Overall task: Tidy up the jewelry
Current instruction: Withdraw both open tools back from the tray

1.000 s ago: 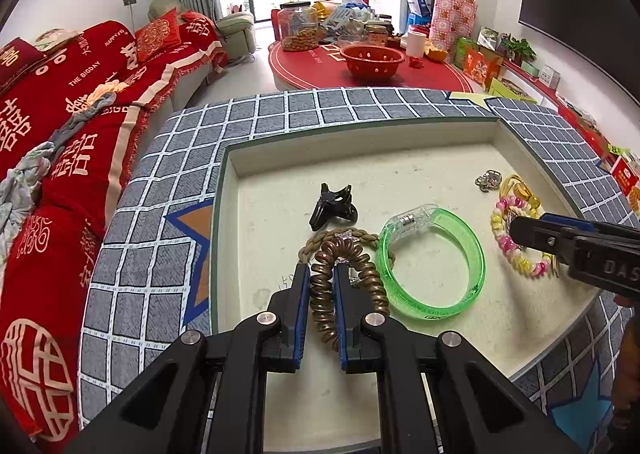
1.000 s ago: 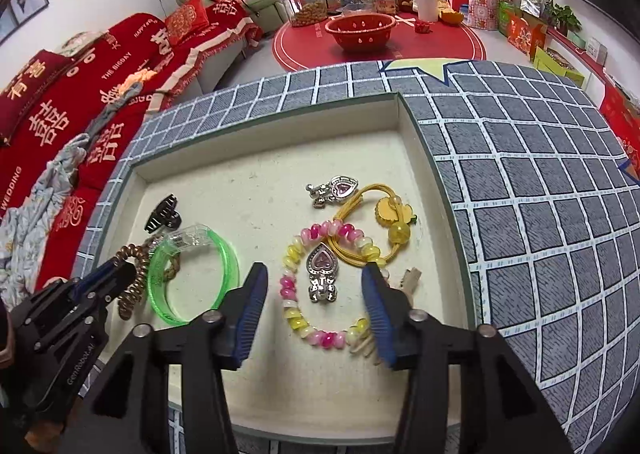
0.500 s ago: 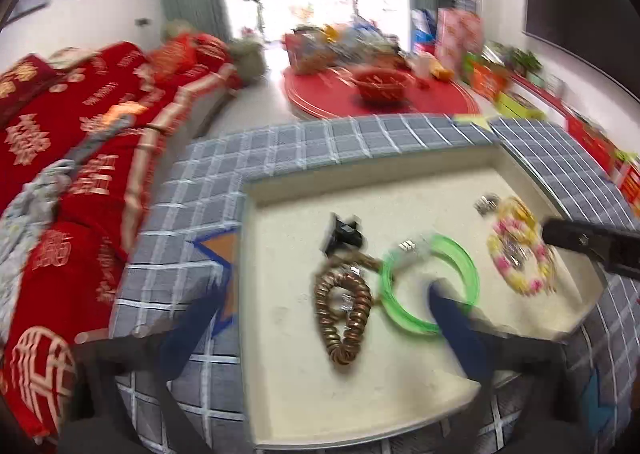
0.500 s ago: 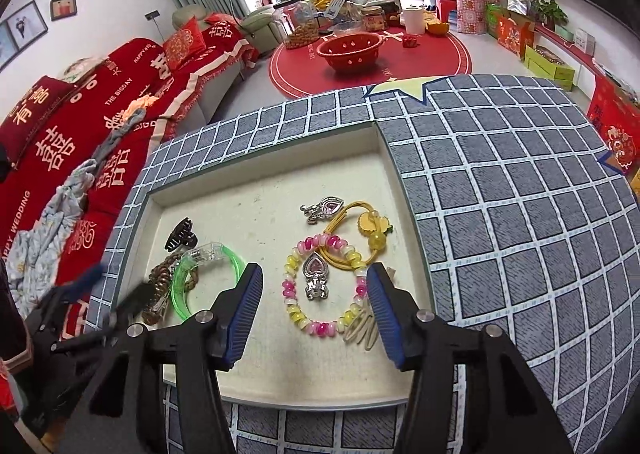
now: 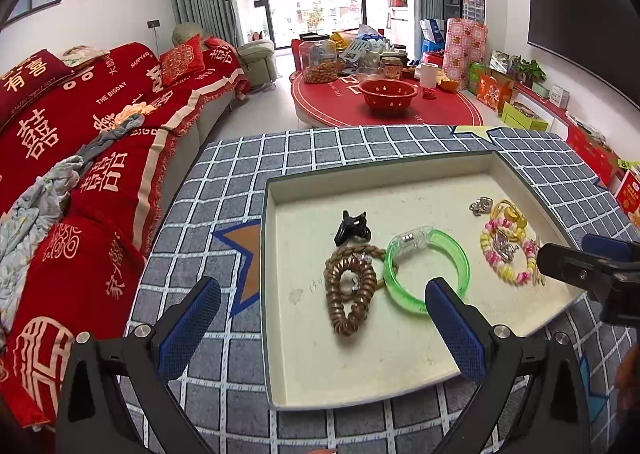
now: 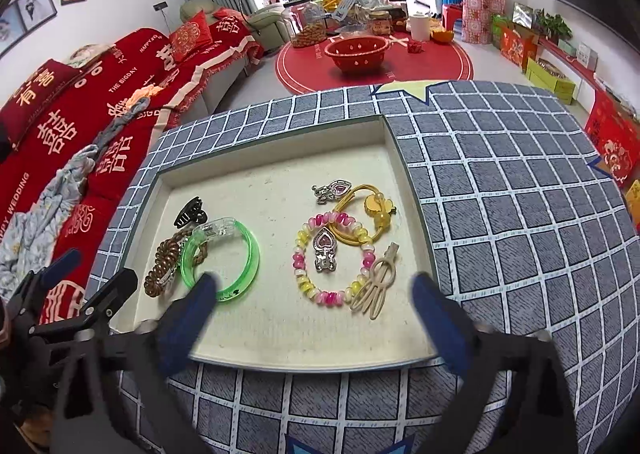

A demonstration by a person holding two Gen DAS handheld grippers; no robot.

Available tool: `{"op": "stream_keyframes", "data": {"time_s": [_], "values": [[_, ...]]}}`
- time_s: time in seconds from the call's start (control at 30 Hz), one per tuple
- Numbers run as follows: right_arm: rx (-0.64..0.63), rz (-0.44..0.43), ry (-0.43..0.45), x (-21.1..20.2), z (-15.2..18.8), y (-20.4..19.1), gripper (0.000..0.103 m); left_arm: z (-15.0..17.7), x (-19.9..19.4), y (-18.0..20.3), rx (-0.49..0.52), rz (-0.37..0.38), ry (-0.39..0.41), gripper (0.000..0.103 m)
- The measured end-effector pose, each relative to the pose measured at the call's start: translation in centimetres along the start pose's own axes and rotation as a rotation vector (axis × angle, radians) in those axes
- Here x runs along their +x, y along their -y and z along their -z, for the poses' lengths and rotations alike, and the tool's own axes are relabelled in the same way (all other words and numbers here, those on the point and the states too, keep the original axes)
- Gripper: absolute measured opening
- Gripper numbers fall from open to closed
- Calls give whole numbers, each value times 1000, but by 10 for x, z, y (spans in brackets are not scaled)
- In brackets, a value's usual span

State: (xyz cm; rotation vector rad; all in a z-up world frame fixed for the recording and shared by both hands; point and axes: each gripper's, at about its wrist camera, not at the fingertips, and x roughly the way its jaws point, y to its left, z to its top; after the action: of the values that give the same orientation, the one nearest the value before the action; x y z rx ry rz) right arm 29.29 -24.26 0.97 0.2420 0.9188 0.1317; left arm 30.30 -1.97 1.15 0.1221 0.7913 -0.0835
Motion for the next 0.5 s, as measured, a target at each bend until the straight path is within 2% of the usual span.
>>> {"op": "stream_keyframes", "data": {"time_s": [0.5], "values": [[-3,7,-18,-25,36,-2,103,37,-32,6,-2,18,-27,103]]}}
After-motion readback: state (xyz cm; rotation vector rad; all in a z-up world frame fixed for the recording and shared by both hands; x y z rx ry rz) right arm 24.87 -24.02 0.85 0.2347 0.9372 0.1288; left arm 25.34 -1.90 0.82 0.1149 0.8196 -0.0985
